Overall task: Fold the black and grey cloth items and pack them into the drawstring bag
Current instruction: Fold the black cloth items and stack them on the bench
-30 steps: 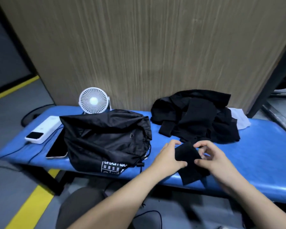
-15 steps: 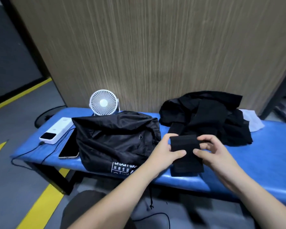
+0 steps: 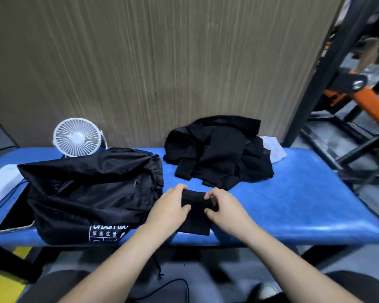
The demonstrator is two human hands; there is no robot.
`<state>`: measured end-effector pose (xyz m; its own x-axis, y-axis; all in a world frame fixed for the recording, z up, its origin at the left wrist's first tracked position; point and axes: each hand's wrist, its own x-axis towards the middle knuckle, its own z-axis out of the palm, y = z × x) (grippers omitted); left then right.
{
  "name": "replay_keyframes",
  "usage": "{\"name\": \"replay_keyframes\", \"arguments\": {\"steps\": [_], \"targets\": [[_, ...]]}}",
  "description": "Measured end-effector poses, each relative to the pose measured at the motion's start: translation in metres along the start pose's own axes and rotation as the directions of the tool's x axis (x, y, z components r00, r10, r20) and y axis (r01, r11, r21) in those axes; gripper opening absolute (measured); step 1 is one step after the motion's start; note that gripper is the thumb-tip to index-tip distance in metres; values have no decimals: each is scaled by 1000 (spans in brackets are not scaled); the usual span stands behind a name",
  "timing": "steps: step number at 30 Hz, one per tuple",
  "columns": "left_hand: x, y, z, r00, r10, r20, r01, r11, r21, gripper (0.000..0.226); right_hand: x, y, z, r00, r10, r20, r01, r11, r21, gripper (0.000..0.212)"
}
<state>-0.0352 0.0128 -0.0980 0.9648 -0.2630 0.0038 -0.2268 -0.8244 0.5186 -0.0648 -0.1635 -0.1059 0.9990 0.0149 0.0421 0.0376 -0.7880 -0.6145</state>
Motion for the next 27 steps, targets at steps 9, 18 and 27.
{"name": "replay_keyframes", "arguments": {"steps": [9,18,27], "targets": [[1,-3,0,997,-42,-69,53,986,159,49,11,4,-10,998,14,53,-17,998,53,24],[28,20,5,970,142,-198,-158,985,-65,39,38,23,-44,959,127,-255,-99,988,120,23],[73,41,16,981,113,-155,-144,968,-205,44,51,19,-55,946,301,-121,-176,790,587,46]]}}
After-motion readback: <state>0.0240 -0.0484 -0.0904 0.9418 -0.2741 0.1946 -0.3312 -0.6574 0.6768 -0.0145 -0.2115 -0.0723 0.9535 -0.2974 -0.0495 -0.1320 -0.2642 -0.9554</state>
